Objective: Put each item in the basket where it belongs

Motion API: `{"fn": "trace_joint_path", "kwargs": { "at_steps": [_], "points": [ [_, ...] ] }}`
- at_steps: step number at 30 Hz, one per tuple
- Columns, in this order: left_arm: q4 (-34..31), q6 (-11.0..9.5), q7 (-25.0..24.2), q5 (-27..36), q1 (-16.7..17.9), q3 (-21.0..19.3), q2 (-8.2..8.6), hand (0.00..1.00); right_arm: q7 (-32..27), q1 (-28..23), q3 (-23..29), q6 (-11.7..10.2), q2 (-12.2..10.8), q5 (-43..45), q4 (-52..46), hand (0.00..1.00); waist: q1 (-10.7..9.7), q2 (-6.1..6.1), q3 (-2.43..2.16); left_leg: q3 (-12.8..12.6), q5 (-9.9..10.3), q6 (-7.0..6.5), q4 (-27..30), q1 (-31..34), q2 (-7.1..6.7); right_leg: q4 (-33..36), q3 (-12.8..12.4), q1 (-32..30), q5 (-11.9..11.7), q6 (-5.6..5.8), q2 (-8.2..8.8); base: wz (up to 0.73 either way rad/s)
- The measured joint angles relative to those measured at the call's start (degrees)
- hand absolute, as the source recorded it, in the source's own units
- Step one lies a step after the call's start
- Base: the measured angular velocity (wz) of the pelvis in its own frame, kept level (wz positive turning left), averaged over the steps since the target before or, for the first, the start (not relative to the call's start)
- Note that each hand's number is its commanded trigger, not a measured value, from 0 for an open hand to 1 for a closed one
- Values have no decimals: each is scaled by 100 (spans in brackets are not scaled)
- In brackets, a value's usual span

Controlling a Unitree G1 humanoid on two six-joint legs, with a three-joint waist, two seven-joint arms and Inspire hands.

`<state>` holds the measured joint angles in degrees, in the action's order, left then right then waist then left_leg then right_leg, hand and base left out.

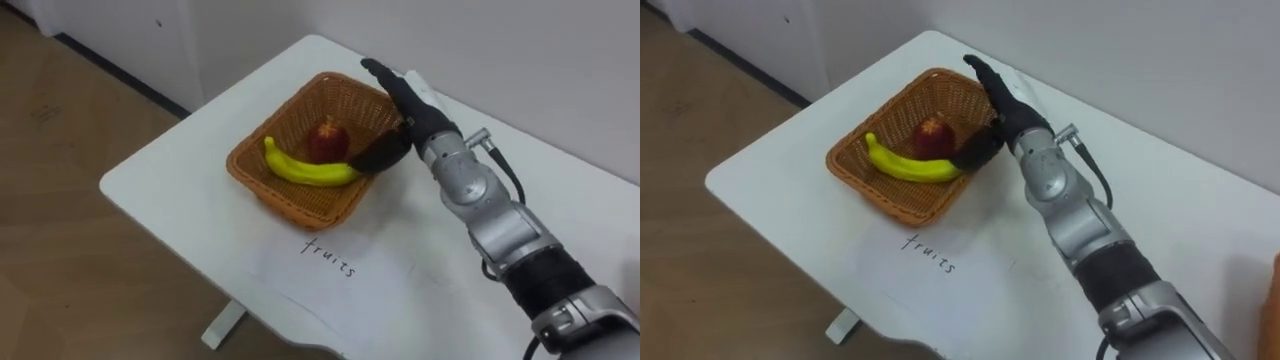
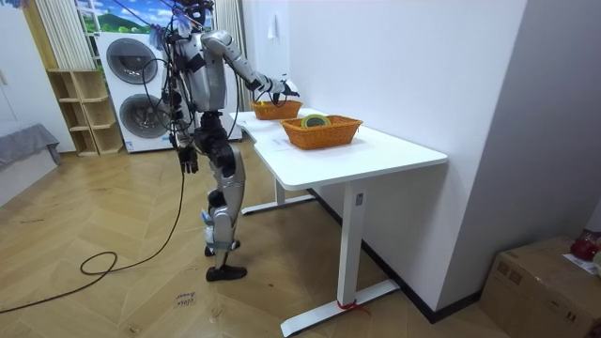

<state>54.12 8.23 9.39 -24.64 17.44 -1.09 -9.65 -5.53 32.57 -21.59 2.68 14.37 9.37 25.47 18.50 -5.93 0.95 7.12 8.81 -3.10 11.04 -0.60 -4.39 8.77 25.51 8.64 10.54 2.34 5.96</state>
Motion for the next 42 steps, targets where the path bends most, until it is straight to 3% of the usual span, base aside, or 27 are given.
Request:
{"fn": "trace_joint_path", "kwargs": {
  "at_steps": [3,8,15,17,20,26,34,42],
  "points": [
    [2,-26,7,0,-101,1,2,0,-82,-10,283,-177,89,16,-281,0,-151,35,0,-71,1,0,-12,-49,17,12,-107,4,0,0,-7,-12],
    [1,-27,-1,6,-214,1,3,0,-224,-11,727,-225,158,-80,-480,0,-382,110,-23,-224,9,-11,-47,-246,45,39,-265,128,-1,-1,-14,-16],
    [-12,-34,-7,-26,-413,15,3,0,-451,-27,876,-260,175,-12,-917,0,-792,145,-51,-381,15,-6,-57,-251,98,112,-468,22,-14,-21,-36,-14],
    [-77,-34,-7,-23,-399,15,5,0,-455,-28,1013,-260,177,95,-1106,0,-884,162,-83,-422,19,-13,-57,-258,97,128,-501,6,-16,-18,-30,-9],
    [-138,-35,-2,-22,-384,9,5,0,-510,-30,1197,-260,185,96,-1404,0,-914,201,-124,-556,25,-22,-86,-319,113,124,-599,12,-21,-12,-35,-17],
    [-190,-71,56,-92,-363,-108,-6,0,-554,-84,1275,-253,369,90,-1696,0,-1058,193,-144,-691,45,-10,-158,-407,180,90,-837,0,-68,-34,-108,-16],
    [43,-89,172,-117,-366,-105,-3,0,-901,-392,1896,-261,578,-467,-2213,0,-1248,225,-127,-795,46,-8,-208,-512,200,90,-959,30,-69,-35,-121,-7],
    [99,-361,228,-68,-352,-221,11,0,-1523,-812,2823,-515,614,-494,-2404,0,-1537,264,-112,-952,47,-9,-234,-489,226,106,-1095,-75,-95,-48,-141,-10]
  ]
}}
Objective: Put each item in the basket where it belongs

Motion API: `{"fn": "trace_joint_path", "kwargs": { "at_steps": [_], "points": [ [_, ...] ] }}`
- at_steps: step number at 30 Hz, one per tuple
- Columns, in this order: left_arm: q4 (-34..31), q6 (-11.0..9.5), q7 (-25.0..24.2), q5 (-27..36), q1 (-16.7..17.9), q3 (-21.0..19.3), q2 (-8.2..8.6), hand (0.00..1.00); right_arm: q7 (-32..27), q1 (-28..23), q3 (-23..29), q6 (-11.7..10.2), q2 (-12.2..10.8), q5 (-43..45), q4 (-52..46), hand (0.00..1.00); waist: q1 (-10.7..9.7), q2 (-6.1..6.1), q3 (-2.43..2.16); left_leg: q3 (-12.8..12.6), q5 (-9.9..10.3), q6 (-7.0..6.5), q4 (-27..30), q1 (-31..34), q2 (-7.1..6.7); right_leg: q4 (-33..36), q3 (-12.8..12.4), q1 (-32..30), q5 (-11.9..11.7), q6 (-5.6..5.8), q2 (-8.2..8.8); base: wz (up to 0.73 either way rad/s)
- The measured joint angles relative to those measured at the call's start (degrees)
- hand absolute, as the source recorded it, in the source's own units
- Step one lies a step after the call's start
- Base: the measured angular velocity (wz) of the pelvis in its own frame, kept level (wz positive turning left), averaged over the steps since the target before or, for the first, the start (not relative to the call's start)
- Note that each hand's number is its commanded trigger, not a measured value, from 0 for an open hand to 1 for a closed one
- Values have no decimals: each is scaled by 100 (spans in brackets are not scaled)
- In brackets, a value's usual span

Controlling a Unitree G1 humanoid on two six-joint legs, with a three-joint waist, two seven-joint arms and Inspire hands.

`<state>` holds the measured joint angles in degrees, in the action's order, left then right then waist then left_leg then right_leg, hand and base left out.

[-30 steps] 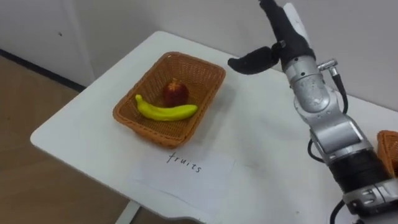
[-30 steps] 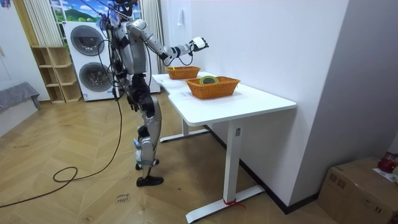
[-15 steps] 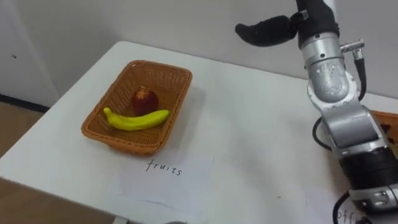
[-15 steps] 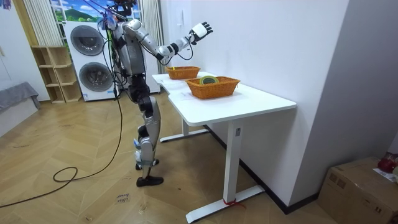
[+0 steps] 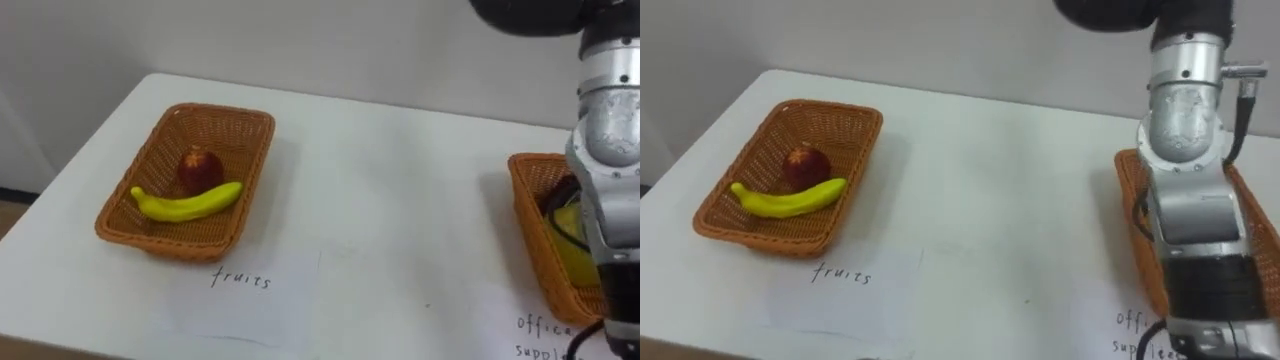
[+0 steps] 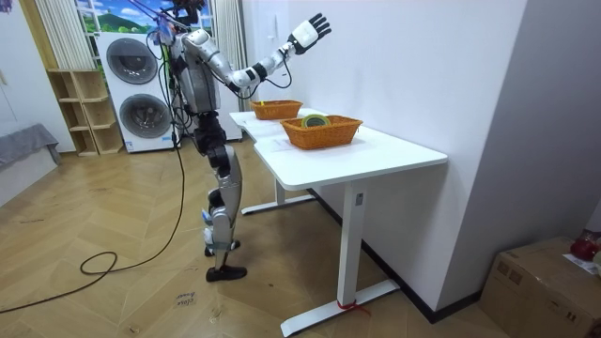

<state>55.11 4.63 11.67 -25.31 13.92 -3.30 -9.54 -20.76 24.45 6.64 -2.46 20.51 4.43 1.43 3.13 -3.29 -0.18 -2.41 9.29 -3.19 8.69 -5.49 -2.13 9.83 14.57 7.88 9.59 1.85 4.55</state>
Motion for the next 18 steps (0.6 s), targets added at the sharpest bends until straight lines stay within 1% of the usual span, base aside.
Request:
{"fn": "trace_joint_path", "kwargs": {
  "at_steps": [2,4,6,7,9,10,11,12,14,16,17,18],
  "points": [
    [-1,-25,35,-1,13,-38,2,0,-95,-153,219,-69,0,5,-8,0,-101,12,-7,-43,10,6,3,25,21,-6,-30,-31,-18,-8,-21,-9],
    [0,-45,52,-16,28,-149,10,0,-244,-360,439,-70,0,-38,-64,0,-145,23,-14,-86,17,18,2,41,45,-9,-52,-69,-28,-19,-42,-11],
    [2,-53,64,-32,51,-211,21,0,-392,-584,607,-71,1,-95,-112,0,-177,44,-29,-144,24,30,-6,22,67,-2,-131,-103,-29,-21,-61,-20],
    [4,-67,102,-39,61,-264,47,0,-460,-716,728,-81,2,-272,-146,0,-204,60,-36,-214,29,38,-8,7,85,1,-184,-128,-32,-25,-78,-21],
    [4,-149,203,-44,126,-334,73,0,-632,-996,1022,-120,2,-736,-149,0,-301,67,-40,-242,33,46,-28,-23,99,4,-195,-113,-32,-27,-88,-12],
    [0,-157,215,-44,134,-334,76,0,-688,-1044,1090,-120,2,-834,-149,0,-312,70,-41,-260,37,49,-31,-22,104,4,-207,-117,-33,-27,-92,-13],
    [-5,-175,245,-44,151,-340,80,0,-808,-1132,1225,-120,2,-903,-149,0,-372,72,-43,-295,44,53,-38,-22,116,6,-256,-140,-37,-34,-106,-13],
    [-7,-186,251,-43,218,-353,81,0,-860,-1166,1295,-120,2,-940,-150,0,-402,72,-42,-314,47,56,-44,-23,124,4,-296,-151,-43,-43,-116,-22],
    [-12,-224,286,-41,381,-395,80,0,-1050,-1397,1552,-125,9,-1333,-221,0,-483,68,-42,-398,77,80,-47,-29,163,-2,-364,-163,-55,-63,-158,-22],
    [-11,-224,286,5,434,-445,81,0,-1204,-1632,1710,-154,10,-1630,-273,0,-583,39,-31,-413,84,90,-48,-44,175,1,-375,-157,-55,-63,-171,-8],
    [-7,-225,286,27,473,-477,81,0,-1318,-1765,1797,-161,10,-1854,-273,0,-630,20,-5,-453,90,99,-49,-73,186,0,-395,-147,-55,-63,-180,-14],
    [0,-225,285,105,504,-482,83,0,-1381,-1884,1898,-163,10,-2077,-273,0,-695,11,10,-461,106,104,-45,-79,194,-3,-428,-146,-56,-64,-191,-14]
  ]
}}
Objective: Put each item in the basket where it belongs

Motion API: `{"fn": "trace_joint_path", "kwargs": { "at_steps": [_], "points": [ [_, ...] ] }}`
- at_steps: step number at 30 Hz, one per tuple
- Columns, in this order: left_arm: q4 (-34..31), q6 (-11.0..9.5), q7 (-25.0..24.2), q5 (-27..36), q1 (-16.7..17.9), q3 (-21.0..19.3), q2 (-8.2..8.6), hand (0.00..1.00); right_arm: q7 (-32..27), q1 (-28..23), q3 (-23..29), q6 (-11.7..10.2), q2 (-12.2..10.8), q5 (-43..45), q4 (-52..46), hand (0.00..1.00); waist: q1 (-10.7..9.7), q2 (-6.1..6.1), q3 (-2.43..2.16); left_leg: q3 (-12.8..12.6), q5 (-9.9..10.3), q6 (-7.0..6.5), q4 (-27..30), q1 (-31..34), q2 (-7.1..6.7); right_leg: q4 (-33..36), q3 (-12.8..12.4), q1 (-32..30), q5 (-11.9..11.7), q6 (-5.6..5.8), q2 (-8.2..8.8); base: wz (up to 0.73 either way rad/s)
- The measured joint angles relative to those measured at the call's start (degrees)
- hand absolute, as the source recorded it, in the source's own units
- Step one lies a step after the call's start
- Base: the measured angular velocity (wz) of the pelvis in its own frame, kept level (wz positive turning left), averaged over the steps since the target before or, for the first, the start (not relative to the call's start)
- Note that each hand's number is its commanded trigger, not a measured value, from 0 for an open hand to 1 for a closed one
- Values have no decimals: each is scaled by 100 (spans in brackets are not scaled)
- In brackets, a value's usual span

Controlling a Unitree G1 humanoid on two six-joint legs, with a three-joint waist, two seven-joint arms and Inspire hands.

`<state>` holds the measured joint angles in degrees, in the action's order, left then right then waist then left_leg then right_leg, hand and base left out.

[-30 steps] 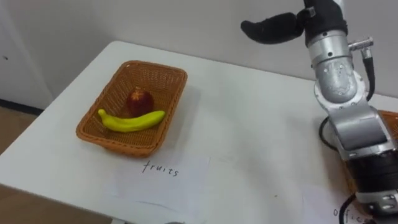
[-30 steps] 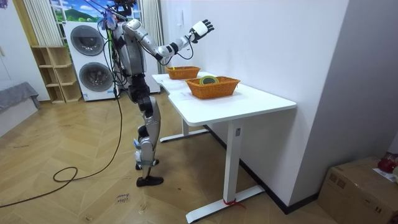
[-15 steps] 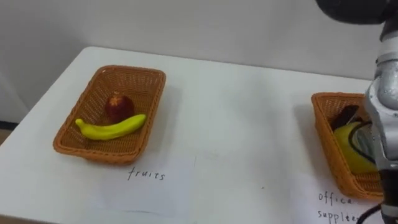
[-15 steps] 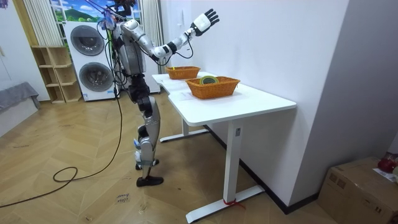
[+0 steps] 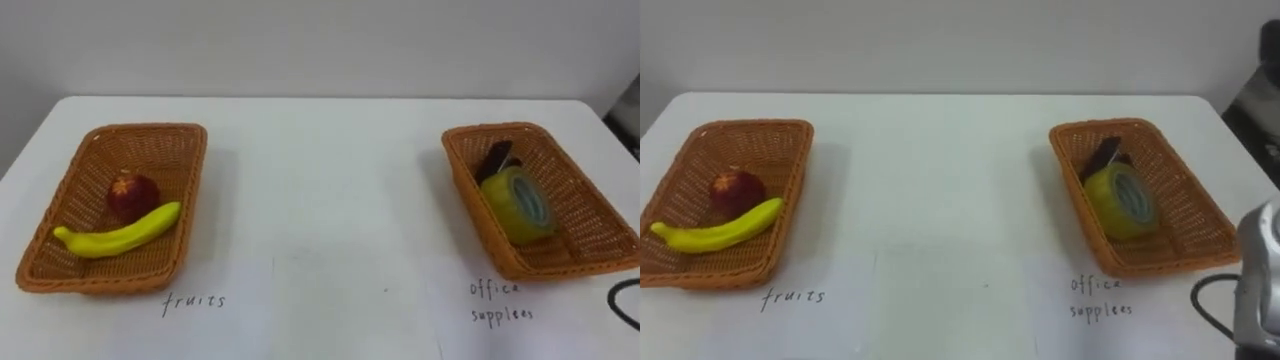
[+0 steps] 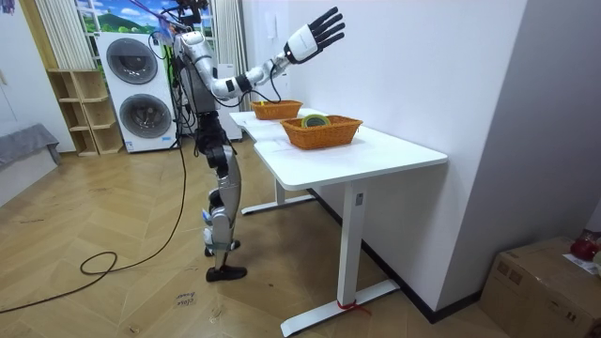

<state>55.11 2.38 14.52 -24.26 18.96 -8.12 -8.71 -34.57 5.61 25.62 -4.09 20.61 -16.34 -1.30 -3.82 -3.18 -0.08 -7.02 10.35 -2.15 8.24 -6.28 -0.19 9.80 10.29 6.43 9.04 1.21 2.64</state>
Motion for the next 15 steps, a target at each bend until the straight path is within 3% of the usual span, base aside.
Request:
{"fn": "trace_joint_path", "kwargs": {
  "at_steps": [8,15],
  "points": [
    [-41,-18,-1,-8,74,-60,12,0,-449,-709,540,-39,0,-1507,5,0,-223,-21,1,-121,49,2,35,52,25,-26,-151,-78,-6,-12,-35,-10],
    [-77,66,1,7,26,-63,14,0,-758,-970,734,-25,-29,-2934,556,0,-375,-41,-5,-233,56,5,12,66,37,-24,-231,-147,-10,-18,-49,-7]
  ]
}}
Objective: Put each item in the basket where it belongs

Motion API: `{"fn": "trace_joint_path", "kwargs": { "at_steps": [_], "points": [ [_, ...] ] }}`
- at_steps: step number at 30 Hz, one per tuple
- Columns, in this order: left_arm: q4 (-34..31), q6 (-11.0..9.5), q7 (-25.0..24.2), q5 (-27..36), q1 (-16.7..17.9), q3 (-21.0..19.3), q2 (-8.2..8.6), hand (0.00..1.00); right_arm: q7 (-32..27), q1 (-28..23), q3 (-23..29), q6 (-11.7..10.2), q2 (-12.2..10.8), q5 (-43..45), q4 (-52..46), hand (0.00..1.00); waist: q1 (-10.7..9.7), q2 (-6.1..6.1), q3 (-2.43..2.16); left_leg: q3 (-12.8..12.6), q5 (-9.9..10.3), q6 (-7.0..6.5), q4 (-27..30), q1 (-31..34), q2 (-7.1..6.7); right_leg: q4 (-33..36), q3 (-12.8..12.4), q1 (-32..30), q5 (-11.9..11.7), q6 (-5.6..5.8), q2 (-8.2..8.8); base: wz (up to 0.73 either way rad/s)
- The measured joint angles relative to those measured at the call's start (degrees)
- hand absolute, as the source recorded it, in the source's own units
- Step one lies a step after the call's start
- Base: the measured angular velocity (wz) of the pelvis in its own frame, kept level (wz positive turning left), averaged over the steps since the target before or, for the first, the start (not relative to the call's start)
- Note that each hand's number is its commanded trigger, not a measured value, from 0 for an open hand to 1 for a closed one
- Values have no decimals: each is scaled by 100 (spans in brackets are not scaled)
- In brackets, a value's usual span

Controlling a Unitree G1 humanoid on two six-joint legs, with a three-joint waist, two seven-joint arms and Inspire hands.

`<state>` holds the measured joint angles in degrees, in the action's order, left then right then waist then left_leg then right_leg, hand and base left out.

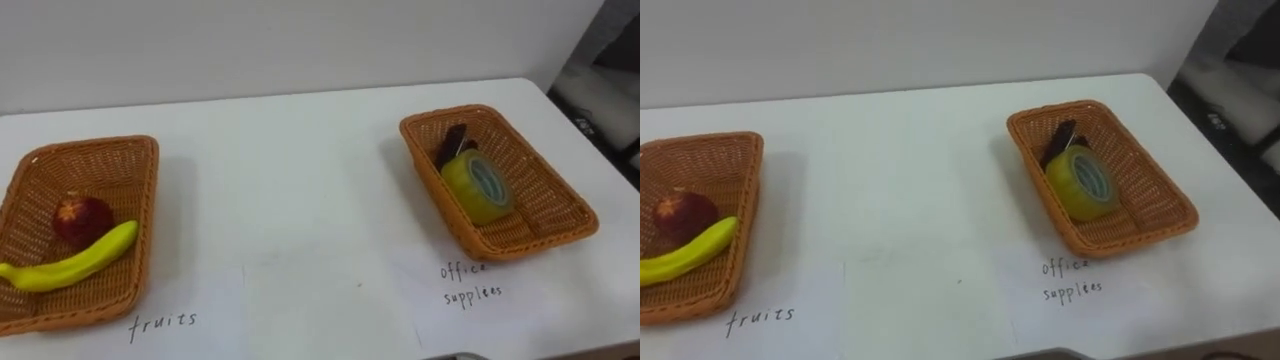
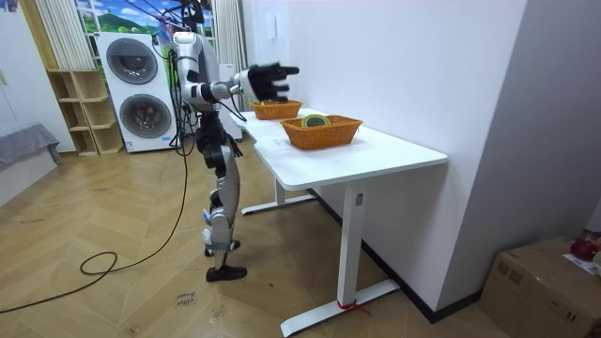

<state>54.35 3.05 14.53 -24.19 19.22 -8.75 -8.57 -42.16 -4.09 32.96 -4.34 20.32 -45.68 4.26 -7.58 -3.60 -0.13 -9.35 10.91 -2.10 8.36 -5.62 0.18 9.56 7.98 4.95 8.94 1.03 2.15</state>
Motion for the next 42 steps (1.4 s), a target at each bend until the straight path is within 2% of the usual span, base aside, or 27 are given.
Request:
{"fn": "trace_joint_path", "kwargs": {
  "at_steps": [4,6,9,13,15,19,23,30,32,36,37,39,42],
  "points": [
    [8,125,4,-9,-110,2,-12,0,-234,-177,45,-34,-141,-590,423,0,-60,6,2,15,0,1,-8,-8,6,4,-4,4,0,-1,-6,0],
    [-44,143,4,-1,-224,6,-12,0,-295,-374,43,-119,-401,-890,646,0,-62,8,2,16,8,8,-9,-1,14,4,5,-5,0,-1,-11,0],
    [-45,163,3,108,-341,5,-12,0,-337,-523,39,-119,-640,-1319,989,0,-65,55,6,9,12,6,-5,3,10,10,-11,-11,4,-8,-9,-2],
    [-38,163,3,216,-417,10,4,0,-425,-531,10,-127,-735,-1510,1661,0,-50,103,7,14,16,3,-17,4,-5,9,-67,-10,9,-9,-8,0],
    [-48,151,3,219,-416,-3,31,0,-482,-536,7,-138,-753,-1652,2002,0,-32,122,-5,16,16,2,-19,2,-6,-2,-84,-7,13,-7,-11,0],
    [-148,158,2,200,-298,-35,43,0,-464,-672,22,-195,-955,-1783,2634,0,-20,173,-38,52,16,3,-16,13,-9,-73,-32,5,14,-9,-14,3],
    [-149,162,2,202,-231,-41,47,0,-465,-776,-21,-193,-1191,-1712,3203,0,-37,188,-38,143,16,4,-18,39,-67,-87,-10,4,64,-4,-5,12],
    [-121,161,2,204,-147,-39,98,0,-416,-813,-187,-202,-1342,-1925,3787,0,17,256,-27,158,17,3,-14,62,-69,-34,-10,0,64,-4,-3,2],
    [-118,137,0,207,-146,-40,145,0,-225,-857,-269,-206,-1401,-1902,3900,0,18,318,-17,169,22,-1,-14,46,-68,15,-14,-6,64,-4,0,0],
    [-16,44,-3,209,-187,-40,183,0,186,-847,-571,-214,-1428,-1672,4504,0,23,348,-7,182,29,-2,-15,50,-80,9,-12,8,76,-6,11,0],
    [2,40,-2,215,-191,-40,200,0,355,-872,-743,-202,-1457,-1570,4596,0,21,339,-18,183,30,-3,-11,50,-83,10,-10,19,90,-6,18,0],
    [234,-21,5,218,-220,-36,221,0,697,-857,-1235,-191,-1453,-1239,5140,0,74,350,-7,155,30,-4,-8,1,-82,14,-68,57,110,-2,18,-3],
    [401,-56,24,219,-301,-25,260,0,1127,-824,-1646,-88,-1463,-954,5584,0,161,348,-7,156,37,-8,30,-12,-83,10,-84,52,111,0,16,-2]
  ]
}}
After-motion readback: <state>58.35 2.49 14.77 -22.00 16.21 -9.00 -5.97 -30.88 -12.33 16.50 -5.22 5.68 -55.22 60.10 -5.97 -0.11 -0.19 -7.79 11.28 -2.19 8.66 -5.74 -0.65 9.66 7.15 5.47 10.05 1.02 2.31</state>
